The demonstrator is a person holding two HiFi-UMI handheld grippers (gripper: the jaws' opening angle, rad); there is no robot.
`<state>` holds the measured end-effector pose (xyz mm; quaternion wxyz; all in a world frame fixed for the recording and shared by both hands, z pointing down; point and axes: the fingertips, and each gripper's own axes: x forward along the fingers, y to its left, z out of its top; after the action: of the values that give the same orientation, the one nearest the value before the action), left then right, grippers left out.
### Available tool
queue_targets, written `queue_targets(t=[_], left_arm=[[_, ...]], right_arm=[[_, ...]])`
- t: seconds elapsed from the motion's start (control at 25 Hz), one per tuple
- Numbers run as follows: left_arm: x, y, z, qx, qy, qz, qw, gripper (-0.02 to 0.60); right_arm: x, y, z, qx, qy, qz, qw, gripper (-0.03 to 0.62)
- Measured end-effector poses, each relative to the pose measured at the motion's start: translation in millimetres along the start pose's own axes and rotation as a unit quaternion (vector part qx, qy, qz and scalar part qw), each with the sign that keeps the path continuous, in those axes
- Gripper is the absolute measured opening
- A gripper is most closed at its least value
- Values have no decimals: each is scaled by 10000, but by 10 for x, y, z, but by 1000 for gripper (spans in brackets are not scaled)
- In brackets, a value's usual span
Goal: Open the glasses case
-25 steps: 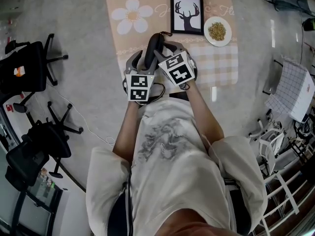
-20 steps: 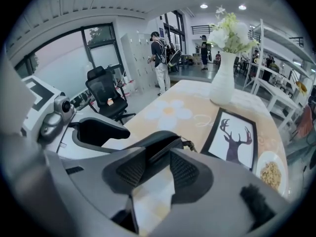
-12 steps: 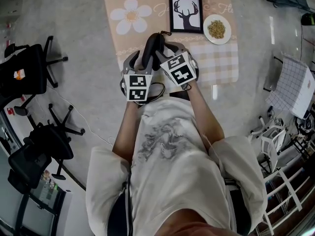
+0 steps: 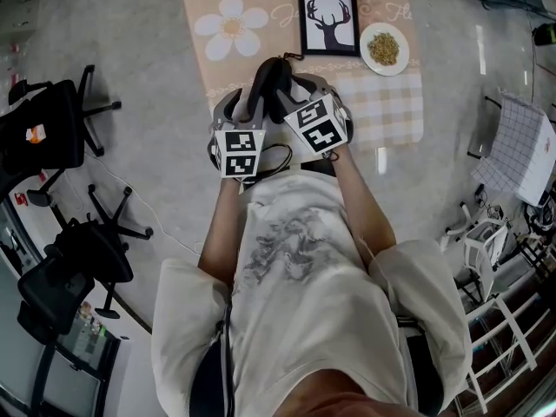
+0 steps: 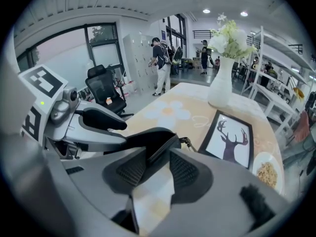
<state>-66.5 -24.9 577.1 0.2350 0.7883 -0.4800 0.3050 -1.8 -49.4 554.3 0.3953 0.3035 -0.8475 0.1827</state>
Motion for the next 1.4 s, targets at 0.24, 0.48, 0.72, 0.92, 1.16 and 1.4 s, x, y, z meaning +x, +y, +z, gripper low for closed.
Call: queue_targets(t=[0.24,0.48,0.72,0.92,1.16,1.4], left_arm=[[-10,48,-10,119,44,75,9999,175],[-18,94,-19,145,67,97,9998,176],[9,142,-58,136,100,128,9998,178],[15,167,-65,121,98,120,9998,178],[28,178,-81,83,103,119,9998,175],[33,208,-96,43,111,129,9998,173]], right_arm=[[-24,4,-20,-126,-8,-117,9999,156],[-43,-2,-40,-94,-53,-156,9998,155],[-26,-11,-84,-51,-63,-160,9998,149],[-24,-14,-113,1,-94,-183,9998,140],[-35,-36,-160,85,-139,-221,9996,129],[-47,-36,-173,96,-176,-253,9995,116]])
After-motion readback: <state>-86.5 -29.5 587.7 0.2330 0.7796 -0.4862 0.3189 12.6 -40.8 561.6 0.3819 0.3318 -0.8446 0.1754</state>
